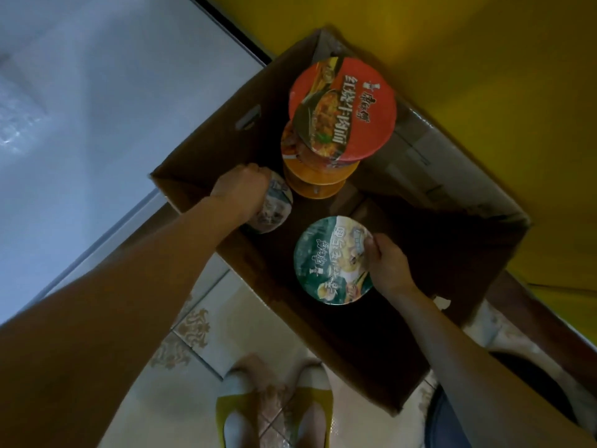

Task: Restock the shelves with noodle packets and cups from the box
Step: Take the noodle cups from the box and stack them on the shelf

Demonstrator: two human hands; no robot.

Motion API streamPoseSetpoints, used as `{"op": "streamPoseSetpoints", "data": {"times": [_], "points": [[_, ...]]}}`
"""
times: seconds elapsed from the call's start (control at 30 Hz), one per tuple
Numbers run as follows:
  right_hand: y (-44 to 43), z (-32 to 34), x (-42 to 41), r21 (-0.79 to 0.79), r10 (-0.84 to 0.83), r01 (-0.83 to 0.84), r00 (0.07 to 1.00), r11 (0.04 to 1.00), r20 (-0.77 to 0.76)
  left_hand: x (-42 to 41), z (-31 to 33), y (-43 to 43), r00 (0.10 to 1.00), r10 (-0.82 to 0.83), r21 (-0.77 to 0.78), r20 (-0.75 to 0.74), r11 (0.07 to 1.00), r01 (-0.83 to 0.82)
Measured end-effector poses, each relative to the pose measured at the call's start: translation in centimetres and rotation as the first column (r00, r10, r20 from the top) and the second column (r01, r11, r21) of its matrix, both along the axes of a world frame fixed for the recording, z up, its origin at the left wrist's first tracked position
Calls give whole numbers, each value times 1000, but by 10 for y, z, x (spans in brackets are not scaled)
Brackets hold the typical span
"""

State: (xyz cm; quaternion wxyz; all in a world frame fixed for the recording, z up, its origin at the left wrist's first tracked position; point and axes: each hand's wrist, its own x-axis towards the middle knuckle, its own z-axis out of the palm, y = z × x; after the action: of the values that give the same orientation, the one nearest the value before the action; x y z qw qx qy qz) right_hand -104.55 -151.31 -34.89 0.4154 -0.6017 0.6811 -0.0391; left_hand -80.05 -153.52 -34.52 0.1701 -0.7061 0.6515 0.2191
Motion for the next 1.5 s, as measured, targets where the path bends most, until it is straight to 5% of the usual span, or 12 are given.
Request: {"op": "streamPoseSetpoints", "data": {"times": [0.23, 0.6, 0.9, 1.5], "points": [[-4, -25, -10, 52, -22, 23, 1000, 998, -12, 1, -56, -31, 994, -41, 126, 103, 992, 28], [-12, -39, -11, 88, 124, -122, 992, 989, -11, 15, -97, -48, 998, -11, 132, 60, 991, 3], [-18, -33, -15, 97, 141, -136, 989, 986, -39, 0, -98, -32, 944, 216, 299, -248, 944, -138], [-4, 47, -45, 30, 156, -154, 980, 988, -122, -48, -24, 2, 823, 413, 147, -390, 910, -387]]}}
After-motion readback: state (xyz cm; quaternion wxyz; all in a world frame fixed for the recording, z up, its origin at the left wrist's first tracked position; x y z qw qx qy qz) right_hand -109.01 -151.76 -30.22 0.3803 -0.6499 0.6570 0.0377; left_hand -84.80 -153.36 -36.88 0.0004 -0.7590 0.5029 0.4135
